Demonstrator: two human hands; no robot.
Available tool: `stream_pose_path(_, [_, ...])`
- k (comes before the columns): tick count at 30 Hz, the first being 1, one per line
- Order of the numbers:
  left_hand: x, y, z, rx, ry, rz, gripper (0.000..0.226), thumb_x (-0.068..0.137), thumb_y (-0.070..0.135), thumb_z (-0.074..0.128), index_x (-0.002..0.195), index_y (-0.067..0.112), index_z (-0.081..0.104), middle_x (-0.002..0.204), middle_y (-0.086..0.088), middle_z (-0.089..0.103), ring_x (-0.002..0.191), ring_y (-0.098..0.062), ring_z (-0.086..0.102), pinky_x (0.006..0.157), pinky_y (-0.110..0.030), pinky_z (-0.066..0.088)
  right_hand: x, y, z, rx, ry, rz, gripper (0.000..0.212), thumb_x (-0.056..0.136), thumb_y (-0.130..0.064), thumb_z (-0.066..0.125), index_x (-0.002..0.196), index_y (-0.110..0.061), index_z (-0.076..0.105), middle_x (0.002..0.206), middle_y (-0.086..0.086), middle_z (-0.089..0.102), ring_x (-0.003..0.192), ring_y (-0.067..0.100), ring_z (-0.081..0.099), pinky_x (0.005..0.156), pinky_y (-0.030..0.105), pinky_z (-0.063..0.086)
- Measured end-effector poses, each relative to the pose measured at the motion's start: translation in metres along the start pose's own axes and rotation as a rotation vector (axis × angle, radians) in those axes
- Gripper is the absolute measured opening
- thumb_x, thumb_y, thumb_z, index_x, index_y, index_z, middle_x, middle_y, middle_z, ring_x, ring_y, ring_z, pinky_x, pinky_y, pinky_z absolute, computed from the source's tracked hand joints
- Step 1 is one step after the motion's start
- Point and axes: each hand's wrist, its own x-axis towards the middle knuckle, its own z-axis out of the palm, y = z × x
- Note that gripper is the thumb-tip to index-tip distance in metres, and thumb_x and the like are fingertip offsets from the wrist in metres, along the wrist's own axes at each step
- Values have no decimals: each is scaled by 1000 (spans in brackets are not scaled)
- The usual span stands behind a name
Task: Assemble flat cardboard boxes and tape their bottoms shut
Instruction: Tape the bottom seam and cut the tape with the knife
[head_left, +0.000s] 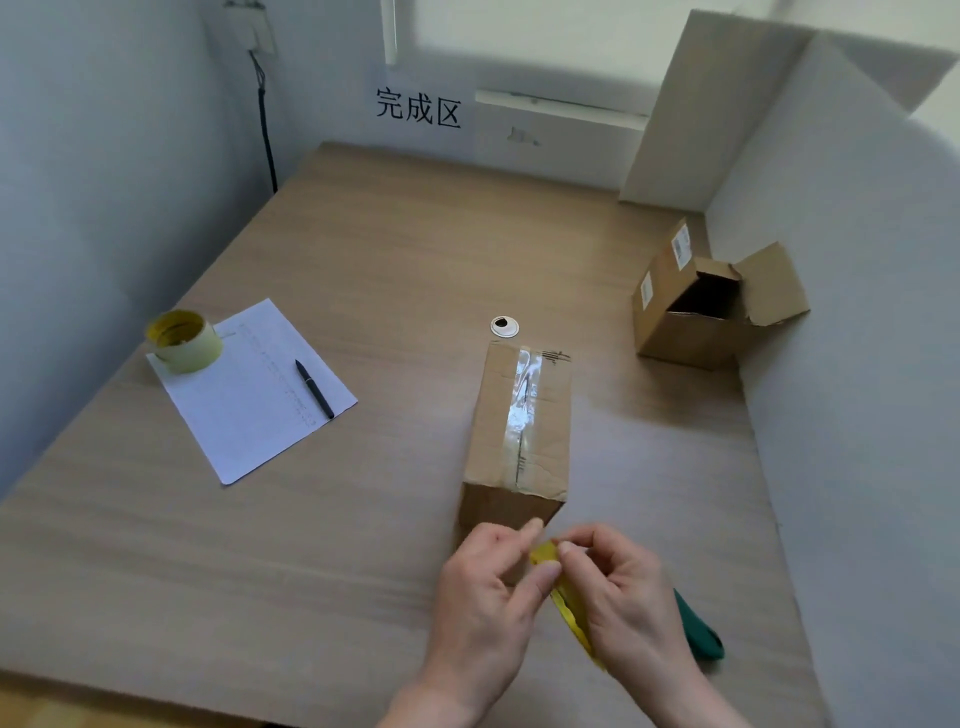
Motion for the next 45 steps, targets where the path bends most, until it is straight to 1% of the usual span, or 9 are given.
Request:
stream_pose_path(4, [15,-4,-16,-293,-54,-248,43,63,28,85,104,25,72,82,4,72,71,0,63,69,-13,48,-5,-3,-1,-139,53,-88,10,89,-35,61,85,-40,68,69,-10,66,61,5,58,53,24,45])
stream_pose_path(9, [23,3,-22,-140,-263,-59,23,73,17,84,77,39,77,80,6,74,78,-9,70,74,-29,57,-14,-10,3,-295,19,-189,10,90,-37,64,84,-33,71,68,-11,66,65,12,61,58,38,50])
stream_pose_path(15, [22,3,-28,178,-269,206,11,79,27,68,73,18,72,69,10,68,66,-4,61,61,-26,48,-24,-9,5,-304,-30,-145,10,93,-35,61,96,-38,70,73,-13,66,68,9,62,60,40,52])
stream_pose_path(19, [20,-2,-33,234,-190,199,14,85,18,63,71,17,62,65,8,62,62,-8,54,59,-32,44,-34,-7,2,153,-355,136,81,75,-30,76,139,-53,33,81,10,70,71,21,63,69,35,53])
stream_pose_path(23, [20,-3,-38,134,-124,134,16,85,19,56,69,19,56,61,5,64,59,-7,58,57,-26,46,-39,-13,-21,187,-567,86,86,79,-23,76,145,-53,30,88,16,72,81,27,67,78,30,53])
stream_pose_path(27, [32,-15,-44,57,39,25,24,93,9,58,71,19,56,57,2,65,56,-11,62,60,-36,53,-14,-16,-48,29,-322,72,63,85,-25,72,141,-39,47,73,10,67,62,25,59,56,36,50])
stream_pose_path(31, [46,-22,-38,125,128,48,24,92,5,60,71,17,56,53,4,61,54,-7,59,57,-23,46,23,-18,-47,-953,-98,-62,53,91,-55,55,141,-56,37,126,-7,66,115,24,58,82,32,42])
stream_pose_path(34, [57,-30,-35,134,175,49,20,92,8,59,73,13,56,52,3,59,54,-5,57,55,-16,39,44,-11,-36,-912,-95,-77,53,94,-59,48,144,-53,33,131,-5,63,120,28,54,83,35,42])
stream_pose_path(45, [77,-54,-29,261,186,32,16,90,8,61,75,11,56,64,0,60,64,-25,59,63,-38,45,74,26,-24,-919,-92,-126,54,95,-59,44,145,-50,26,121,-2,68,110,31,58,81,41,50])
